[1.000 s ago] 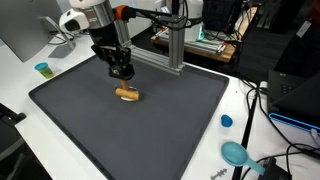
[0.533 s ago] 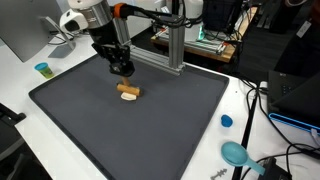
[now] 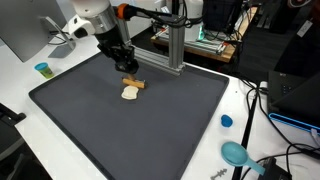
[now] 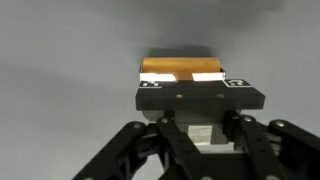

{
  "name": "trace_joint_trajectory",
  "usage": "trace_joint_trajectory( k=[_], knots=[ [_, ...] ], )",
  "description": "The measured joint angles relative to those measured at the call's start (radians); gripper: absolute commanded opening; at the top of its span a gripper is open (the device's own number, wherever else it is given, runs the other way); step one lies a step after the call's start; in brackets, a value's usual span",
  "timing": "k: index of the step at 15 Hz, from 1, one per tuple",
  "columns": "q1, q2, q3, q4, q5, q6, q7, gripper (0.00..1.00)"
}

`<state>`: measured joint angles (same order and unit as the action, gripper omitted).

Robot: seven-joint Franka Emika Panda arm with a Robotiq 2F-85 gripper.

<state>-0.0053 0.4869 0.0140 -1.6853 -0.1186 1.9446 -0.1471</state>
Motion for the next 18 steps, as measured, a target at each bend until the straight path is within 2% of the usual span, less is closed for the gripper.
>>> trace_joint_trajectory(
  k=[5, 7, 9, 13, 18],
  knots=[
    [-0.002, 0.006, -0.009, -0.014, -0.013, -0.077, 0.007, 0.22],
    [-0.010, -0.007, -0.010, -0.028, 0.001, -0.061, 0.026, 0.22],
    [-0.027, -0.056, -0.017, -0.080, 0.023, 0.004, 0.053, 0.22],
    [-0.042, -0.252, -0.027, -0.233, 0.076, 0.087, 0.156, 0.22],
    [-0.015, -0.533, -0.023, -0.399, 0.072, 0.092, 0.406, 0.22]
  ],
)
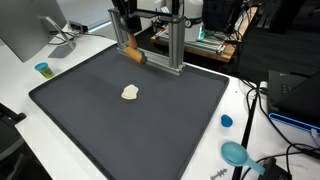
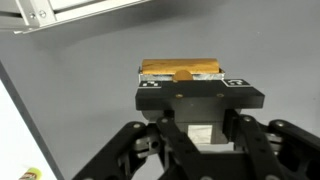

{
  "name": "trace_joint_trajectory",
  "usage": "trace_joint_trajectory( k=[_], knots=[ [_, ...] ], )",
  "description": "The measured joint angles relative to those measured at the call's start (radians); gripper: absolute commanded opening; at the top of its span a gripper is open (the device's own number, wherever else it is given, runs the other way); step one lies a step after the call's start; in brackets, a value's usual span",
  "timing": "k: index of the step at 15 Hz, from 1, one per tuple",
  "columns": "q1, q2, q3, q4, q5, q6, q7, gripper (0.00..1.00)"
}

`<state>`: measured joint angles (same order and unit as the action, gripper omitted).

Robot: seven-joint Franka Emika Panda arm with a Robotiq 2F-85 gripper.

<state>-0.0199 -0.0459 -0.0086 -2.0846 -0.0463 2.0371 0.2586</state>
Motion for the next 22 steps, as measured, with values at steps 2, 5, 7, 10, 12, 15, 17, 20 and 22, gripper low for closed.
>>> trace_joint_trajectory(
  k=[2, 5, 7, 10, 12, 15, 17, 20, 22],
  knots=[
    [0.009, -0.113, 0.017, -0.063, -0.042, 0.002, 0.098, 0.22],
    [0.011, -0.286, 0.058, -0.173, -0.074, -0.007, 0.150, 0.47],
    [0.012, -0.378, 0.083, -0.244, -0.074, -0.007, 0.167, 0.22],
    [0.012, -0.407, 0.089, -0.281, -0.064, 0.003, 0.153, 0.22],
    [0.010, -0.405, 0.082, -0.303, -0.059, 0.020, 0.121, 0.22],
    [0.007, -0.415, 0.059, -0.356, -0.056, 0.064, 0.052, 0.22],
    [0.007, -0.424, 0.037, -0.399, -0.049, 0.106, -0.010, 0.22],
    [0.005, -0.451, 0.003, -0.460, -0.038, 0.136, -0.092, 0.22],
    [0.002, -0.486, -0.013, -0.495, -0.034, 0.136, -0.129, 0.22]
  ],
)
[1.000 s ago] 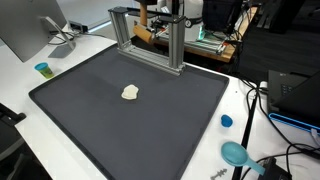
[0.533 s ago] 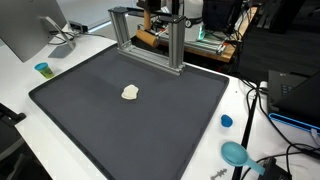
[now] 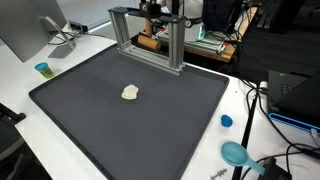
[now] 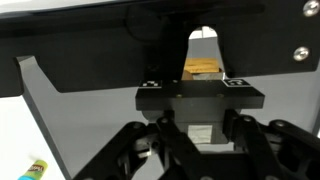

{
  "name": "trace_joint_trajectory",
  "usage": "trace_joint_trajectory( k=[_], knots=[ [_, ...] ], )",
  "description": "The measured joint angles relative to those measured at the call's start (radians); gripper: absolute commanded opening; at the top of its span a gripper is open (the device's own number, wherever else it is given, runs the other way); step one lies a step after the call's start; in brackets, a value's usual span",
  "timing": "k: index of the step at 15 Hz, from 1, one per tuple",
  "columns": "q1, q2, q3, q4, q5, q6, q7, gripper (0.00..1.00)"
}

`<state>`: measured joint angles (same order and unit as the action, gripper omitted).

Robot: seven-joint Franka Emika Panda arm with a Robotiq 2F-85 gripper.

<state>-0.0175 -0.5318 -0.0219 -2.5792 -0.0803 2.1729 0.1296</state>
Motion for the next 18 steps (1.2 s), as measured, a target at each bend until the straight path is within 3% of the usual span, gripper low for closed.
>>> trace_joint_trajectory(
  k=[7, 8, 9, 11, 14, 18],
  knots=[
    [0.017, -0.149, -0.005, -0.067, 0.042, -0.061, -0.075, 0.22],
    [0.021, -0.162, -0.005, -0.069, 0.044, -0.078, -0.085, 0.31],
    [0.026, -0.170, -0.005, -0.070, 0.048, -0.096, -0.095, 0.72],
    [0.030, -0.174, -0.005, -0.070, 0.050, -0.116, -0.104, 0.78],
    [0.042, -0.174, -0.003, -0.066, 0.072, -0.148, -0.105, 1.00],
    [0.042, -0.173, 0.002, -0.056, 0.083, -0.182, -0.089, 1.00]
  ],
)
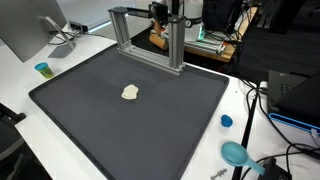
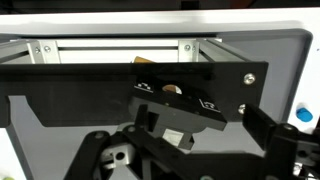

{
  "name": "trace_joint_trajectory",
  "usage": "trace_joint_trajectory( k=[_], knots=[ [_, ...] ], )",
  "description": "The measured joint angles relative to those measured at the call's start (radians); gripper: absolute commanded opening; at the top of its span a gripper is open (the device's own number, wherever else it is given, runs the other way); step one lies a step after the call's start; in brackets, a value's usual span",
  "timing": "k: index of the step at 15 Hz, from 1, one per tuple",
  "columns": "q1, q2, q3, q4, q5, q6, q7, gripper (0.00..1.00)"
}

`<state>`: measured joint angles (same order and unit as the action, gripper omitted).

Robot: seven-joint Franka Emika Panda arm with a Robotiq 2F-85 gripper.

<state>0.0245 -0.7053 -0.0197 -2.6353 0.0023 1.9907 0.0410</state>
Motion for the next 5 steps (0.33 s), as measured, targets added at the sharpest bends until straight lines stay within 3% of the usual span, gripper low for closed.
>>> trace_joint_trajectory(
  k=[5],
  knots=[
    [-0.082, -0.065, -0.010, 0.022, 0.002, -0.002, 0.096, 1.00]
  ],
)
